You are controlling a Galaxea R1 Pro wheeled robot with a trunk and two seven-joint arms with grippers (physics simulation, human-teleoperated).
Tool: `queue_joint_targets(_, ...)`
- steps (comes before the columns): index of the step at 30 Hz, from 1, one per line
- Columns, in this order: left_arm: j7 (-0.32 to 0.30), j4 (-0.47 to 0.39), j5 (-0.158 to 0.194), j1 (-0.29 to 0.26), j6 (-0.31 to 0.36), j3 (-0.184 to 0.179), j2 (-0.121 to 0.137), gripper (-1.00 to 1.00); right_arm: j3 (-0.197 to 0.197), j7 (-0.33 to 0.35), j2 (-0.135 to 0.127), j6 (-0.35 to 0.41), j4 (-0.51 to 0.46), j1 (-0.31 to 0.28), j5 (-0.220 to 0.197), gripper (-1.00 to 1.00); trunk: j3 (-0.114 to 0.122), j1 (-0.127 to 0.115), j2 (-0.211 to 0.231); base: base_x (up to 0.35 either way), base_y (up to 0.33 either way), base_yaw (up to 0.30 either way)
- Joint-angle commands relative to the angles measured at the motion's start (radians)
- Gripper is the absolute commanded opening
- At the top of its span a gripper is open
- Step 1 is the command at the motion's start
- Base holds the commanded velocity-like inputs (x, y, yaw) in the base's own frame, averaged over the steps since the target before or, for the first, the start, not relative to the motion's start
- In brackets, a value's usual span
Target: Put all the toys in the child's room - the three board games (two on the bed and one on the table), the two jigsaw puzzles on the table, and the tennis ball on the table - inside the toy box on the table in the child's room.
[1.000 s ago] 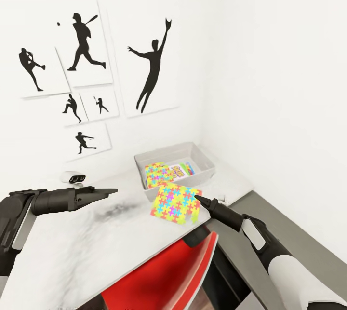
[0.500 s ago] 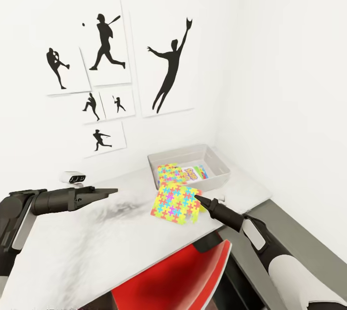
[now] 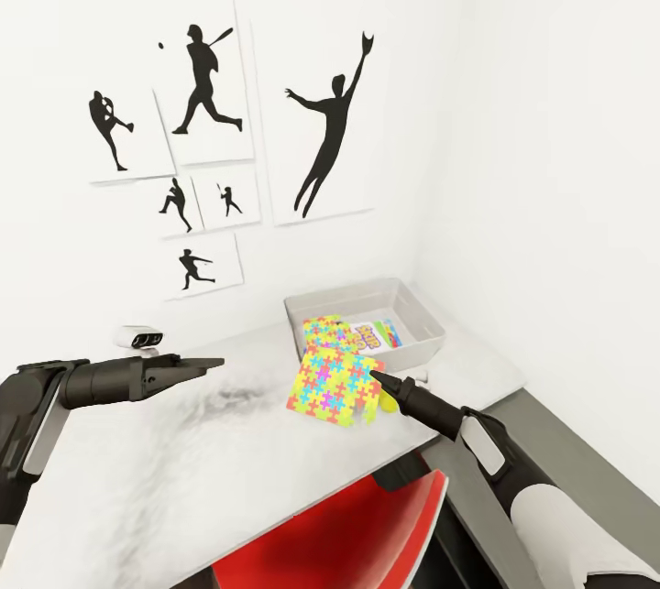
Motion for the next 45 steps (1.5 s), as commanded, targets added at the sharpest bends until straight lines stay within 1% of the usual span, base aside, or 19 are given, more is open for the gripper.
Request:
queue_joint_targets(1,-0.004,0.0,0.0,-0.001,0.011,0.0,0.0,1.0,0.003,-0.001,-0.001,0.007,0.0,-0.001,-0.009,-1.0,-0.002,0.001,-0.002,0.08,0.0,0.001)
queue_joint_targets(22,-0.004,0.0,0.0,-0.001,0.009,0.0,0.0,1.0,0.003,-0.001,-0.001,0.006,0.0,-0.001,-0.009,-1.0,-0.002,0.001,-0.002,0.091,0.0,0.0)
queue_joint_targets(45,-0.004,0.0,0.0,-0.001,0.009,0.0,0.0,1.0,0.003,-0.001,-0.002,0.006,0.0,-0.001,-0.009,-1.0,-0.002,0.001,-0.002,0.006,0.0,0.0)
